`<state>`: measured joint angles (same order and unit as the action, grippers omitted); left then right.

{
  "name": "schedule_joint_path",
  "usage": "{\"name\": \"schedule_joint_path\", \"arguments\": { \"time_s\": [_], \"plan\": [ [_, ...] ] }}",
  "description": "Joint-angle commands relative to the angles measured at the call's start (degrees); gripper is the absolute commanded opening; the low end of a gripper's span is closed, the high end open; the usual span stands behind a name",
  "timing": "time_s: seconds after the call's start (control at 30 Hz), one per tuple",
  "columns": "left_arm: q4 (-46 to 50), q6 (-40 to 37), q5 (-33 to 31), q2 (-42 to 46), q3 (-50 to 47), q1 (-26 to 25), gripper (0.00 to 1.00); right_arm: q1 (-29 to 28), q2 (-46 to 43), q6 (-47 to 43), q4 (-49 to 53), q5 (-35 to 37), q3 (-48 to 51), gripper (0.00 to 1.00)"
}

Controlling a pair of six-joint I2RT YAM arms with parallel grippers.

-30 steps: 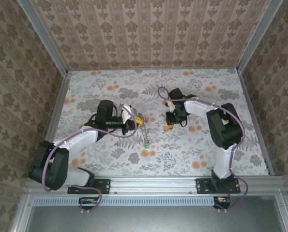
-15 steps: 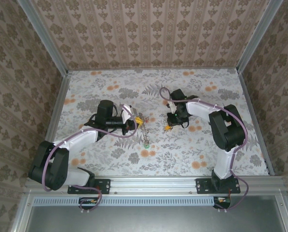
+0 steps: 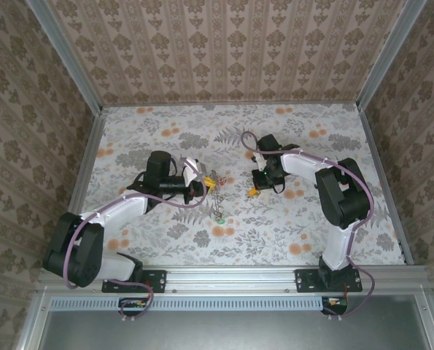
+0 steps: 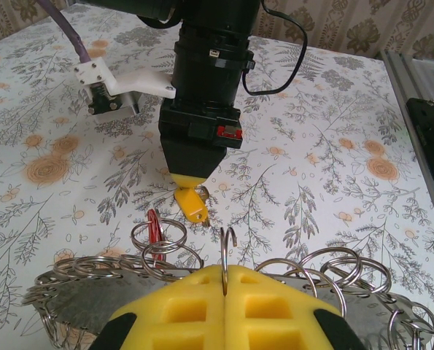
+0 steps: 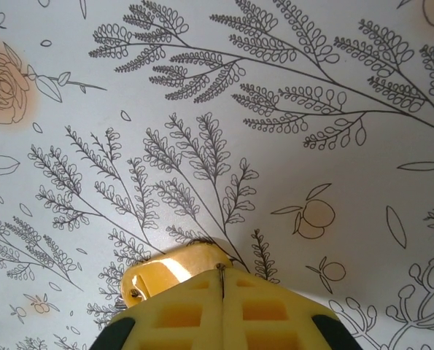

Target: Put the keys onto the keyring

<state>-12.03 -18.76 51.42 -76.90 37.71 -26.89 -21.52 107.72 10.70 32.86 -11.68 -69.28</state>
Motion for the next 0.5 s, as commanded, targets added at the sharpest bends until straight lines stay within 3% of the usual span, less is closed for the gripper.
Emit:
{"name": "schedule_joint_path", "arguments": {
  "time_s": [0.0,0.3,0.47],
  "plan": [
    [-0.49,0.42,2.50,-0.59,2.58,0.35,0.00,0.36,-2.89,0.45,-0.69,-0.98,1.14,0.04],
    [-0.62,0.47,2.63,-1.40,3.12,-0.15,0.00,0.69,-0.42,0.98,-0.93,-1.44,0.19,0.17],
    [-0.59,0.48,2.57,-1.38,3.13,-0.34,0.00,0.73,0.53,0.98,-0.81,-1.35,-0.73,0.19]
  ]
}}
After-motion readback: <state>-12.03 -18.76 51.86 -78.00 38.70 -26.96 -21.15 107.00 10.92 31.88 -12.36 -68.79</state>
